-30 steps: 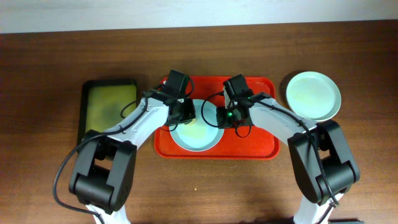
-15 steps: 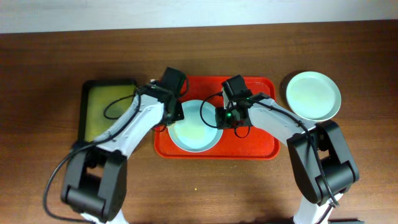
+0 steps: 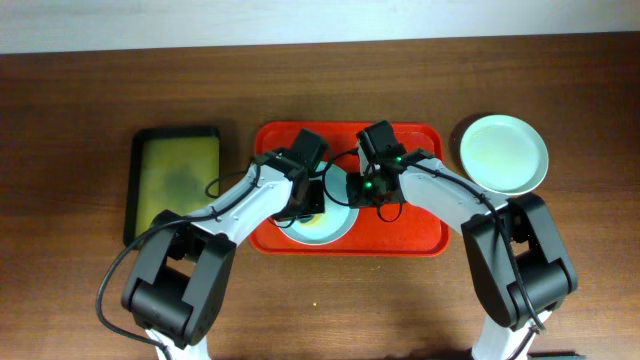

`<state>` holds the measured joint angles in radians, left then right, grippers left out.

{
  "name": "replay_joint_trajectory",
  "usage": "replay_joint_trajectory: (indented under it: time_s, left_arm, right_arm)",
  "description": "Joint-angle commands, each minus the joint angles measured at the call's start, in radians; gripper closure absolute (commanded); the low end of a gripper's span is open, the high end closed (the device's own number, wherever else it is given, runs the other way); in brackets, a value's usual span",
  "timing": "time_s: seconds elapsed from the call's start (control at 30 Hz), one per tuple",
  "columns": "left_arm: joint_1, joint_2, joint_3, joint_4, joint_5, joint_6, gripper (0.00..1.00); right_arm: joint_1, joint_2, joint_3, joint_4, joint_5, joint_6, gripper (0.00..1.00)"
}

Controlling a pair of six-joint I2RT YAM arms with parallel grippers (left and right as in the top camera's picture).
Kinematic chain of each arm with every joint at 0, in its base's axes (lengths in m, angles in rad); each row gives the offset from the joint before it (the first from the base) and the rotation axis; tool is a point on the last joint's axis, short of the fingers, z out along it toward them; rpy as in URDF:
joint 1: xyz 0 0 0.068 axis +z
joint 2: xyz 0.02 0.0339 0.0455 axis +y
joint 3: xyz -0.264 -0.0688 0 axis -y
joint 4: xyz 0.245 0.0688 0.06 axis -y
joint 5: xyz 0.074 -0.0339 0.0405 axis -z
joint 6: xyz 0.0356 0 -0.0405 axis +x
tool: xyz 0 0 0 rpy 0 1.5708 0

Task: Clean dirty plates on tray and stack at the side
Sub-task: 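Scrub the light-blue plate with the sponge while the right gripper holds it, then lift the light-blue plate with the right gripper and stack it on the plates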

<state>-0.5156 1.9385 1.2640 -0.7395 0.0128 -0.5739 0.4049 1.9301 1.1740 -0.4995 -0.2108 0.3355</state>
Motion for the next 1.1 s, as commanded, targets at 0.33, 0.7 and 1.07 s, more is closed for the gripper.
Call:
replay_joint_trajectory:
  time_s: [0.33,0.7,1.07]
  left_arm:
    - [0.093,-0.158,0.097,-0.138,-0.193,-0.01,1.0]
    - [0.237,-0.211,0.097,-0.198,-0.294,0.014,1.0]
    - [0.263,-0.21,0.096,-0.243,-0.294,0.014,1.0]
  right_arm:
    - [0.002,-0.015,0.01,-0.022,0.039,-0.037,0.96]
    - [0.089,-0.092,0.499,-0.525,0.75,-0.211,0.96]
    - [0.415,-0.092,0.571,-0.513,1.662,-0.593,0.96]
